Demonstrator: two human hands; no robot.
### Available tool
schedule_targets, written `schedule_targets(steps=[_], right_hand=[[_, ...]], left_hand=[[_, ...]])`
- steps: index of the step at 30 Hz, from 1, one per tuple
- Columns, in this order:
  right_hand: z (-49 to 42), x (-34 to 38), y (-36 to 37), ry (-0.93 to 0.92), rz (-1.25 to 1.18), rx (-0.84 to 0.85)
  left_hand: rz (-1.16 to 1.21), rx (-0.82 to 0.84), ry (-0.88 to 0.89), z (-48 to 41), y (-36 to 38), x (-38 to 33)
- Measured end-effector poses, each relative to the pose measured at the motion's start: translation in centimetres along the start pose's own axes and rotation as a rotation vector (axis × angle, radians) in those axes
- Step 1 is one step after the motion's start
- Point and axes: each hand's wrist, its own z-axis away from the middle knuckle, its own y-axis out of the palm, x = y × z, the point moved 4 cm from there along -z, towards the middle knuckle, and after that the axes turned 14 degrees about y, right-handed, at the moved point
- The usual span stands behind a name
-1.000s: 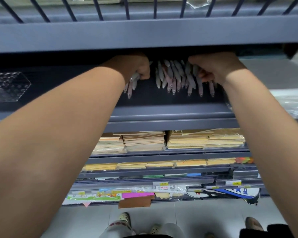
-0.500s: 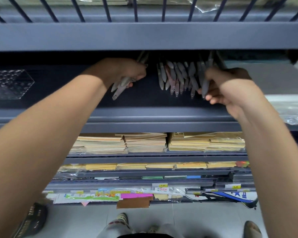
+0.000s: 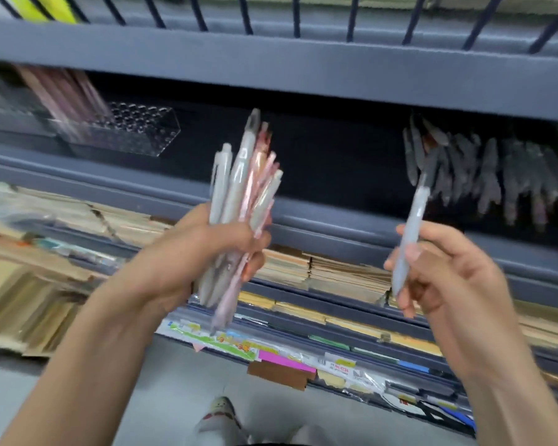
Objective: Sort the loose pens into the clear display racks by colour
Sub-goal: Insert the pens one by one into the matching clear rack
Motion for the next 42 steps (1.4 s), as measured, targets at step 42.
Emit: schedule_targets(steps=[42], right_hand=[[-11.3,-9.1,51.7,0.029,0.296,0.145]], left_hand=[[0.319,-0.473,0.117,14.2,-44.8,2.4]])
